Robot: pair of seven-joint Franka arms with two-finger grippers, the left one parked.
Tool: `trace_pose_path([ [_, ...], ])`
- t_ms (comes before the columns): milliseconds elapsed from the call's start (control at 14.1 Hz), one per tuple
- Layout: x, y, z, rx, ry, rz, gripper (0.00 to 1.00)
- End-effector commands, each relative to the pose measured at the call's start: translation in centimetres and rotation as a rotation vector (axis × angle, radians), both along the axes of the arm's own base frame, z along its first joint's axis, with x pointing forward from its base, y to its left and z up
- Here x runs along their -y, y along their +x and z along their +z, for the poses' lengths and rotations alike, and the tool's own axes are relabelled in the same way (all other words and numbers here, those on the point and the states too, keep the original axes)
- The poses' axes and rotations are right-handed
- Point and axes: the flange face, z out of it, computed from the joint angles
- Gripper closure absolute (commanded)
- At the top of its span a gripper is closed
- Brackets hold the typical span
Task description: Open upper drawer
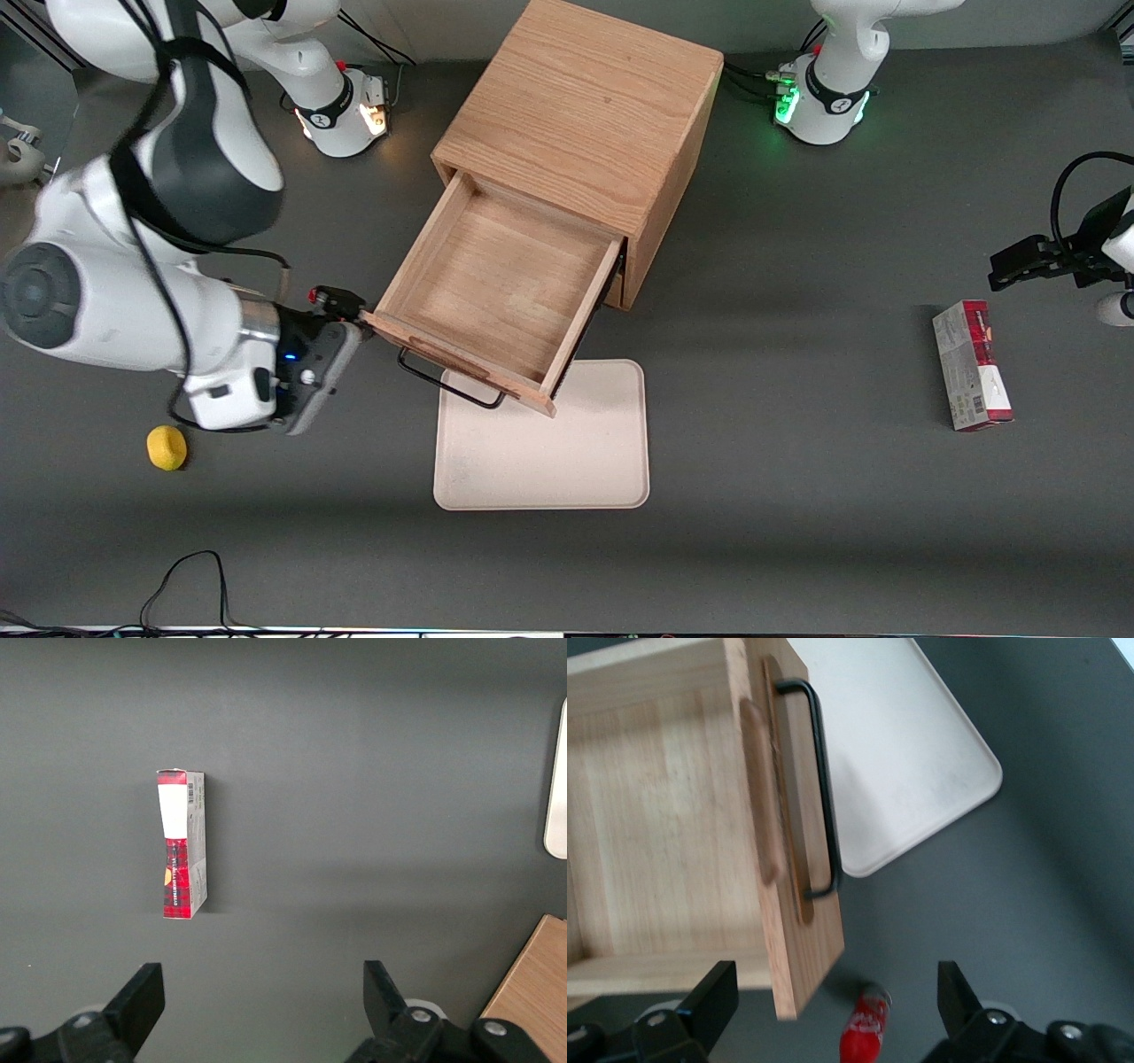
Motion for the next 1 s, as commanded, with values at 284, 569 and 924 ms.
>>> trace_pose_path([
  [284,11.5,-5.7,2.1,-0.037,-0.109,-0.267,0.0],
  [569,14.5,-11.4,1.1,-0.01,-0.204,-0.503,0.0],
  [924,15.6,-13.0,1.6,-0.001,-0.212,-0.696,0.01],
])
